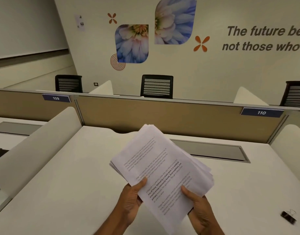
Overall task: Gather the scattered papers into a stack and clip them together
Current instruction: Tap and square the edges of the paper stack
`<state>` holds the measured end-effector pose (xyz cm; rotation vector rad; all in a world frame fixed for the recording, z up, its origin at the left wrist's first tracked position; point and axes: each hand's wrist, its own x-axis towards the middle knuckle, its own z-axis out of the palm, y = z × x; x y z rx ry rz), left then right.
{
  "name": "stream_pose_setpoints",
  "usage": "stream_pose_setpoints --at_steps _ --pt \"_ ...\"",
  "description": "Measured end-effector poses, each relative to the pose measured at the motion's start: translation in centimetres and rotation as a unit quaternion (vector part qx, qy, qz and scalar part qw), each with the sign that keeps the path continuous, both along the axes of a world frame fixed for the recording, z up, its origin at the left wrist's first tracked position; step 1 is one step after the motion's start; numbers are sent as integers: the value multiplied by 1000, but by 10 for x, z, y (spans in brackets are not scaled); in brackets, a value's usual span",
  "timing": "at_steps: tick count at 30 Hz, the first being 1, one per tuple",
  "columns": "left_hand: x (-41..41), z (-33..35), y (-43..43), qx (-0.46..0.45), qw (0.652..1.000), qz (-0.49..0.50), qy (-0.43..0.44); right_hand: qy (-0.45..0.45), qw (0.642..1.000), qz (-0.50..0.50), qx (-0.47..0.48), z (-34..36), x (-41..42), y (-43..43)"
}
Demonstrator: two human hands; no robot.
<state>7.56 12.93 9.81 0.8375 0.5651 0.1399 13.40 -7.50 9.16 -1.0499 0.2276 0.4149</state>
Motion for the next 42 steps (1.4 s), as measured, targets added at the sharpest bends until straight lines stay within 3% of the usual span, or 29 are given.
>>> stream_pose_setpoints --at_steps 4,7,11,21,31,42 --pt "4 -2 44 89 995 51 12 -109 986 3 -126 2 17 -22" --pt "4 -2 67 213 976 4 45 -162 974 -3 -158 1 24 -29" --pt "10 -16 62 281 956 -16 83 -181 967 11 -181 -2 26 -21" --pt "24 -50 32 246 962 -7 118 -120 969 -11 -217 -36 18 -29" --pt "26 -48 41 258 958 -50 113 -129 968 108 -185 -30 21 -41" --pt "28 -37 47 278 954 -54 103 -109 974 35 -198 -33 23 -41"
